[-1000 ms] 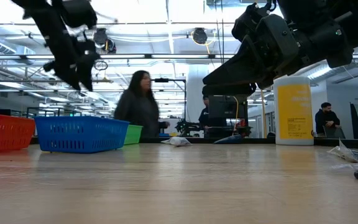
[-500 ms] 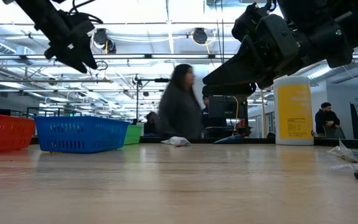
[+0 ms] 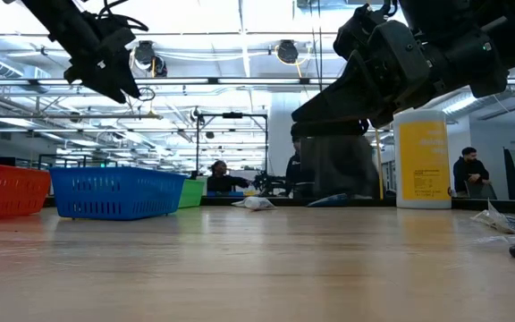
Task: Pick & Place Travel size toiletries
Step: Put the white toothpaste into the green bin
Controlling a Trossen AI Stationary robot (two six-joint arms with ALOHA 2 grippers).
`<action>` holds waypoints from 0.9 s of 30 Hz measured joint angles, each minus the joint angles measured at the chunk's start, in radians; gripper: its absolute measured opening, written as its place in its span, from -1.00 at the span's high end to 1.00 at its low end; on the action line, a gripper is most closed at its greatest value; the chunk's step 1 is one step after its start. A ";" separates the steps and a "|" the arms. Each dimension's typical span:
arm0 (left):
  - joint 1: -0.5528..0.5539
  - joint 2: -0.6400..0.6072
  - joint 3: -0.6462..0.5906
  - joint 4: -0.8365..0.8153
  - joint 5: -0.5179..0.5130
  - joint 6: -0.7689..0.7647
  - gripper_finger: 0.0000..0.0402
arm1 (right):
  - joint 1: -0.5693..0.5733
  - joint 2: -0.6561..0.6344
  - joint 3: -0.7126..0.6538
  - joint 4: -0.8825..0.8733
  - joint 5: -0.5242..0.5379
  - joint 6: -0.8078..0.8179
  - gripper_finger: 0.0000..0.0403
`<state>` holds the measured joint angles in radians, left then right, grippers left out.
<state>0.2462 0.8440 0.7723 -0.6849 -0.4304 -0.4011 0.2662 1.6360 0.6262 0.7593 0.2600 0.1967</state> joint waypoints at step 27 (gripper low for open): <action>0.000 0.000 0.000 -0.023 0.000 -0.002 -0.19 | 0.000 0.000 0.000 0.000 0.000 0.000 -0.13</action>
<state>0.2462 0.8440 0.7723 -0.7074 -0.4300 -0.4026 0.2661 1.6360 0.6262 0.7591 0.2600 0.1967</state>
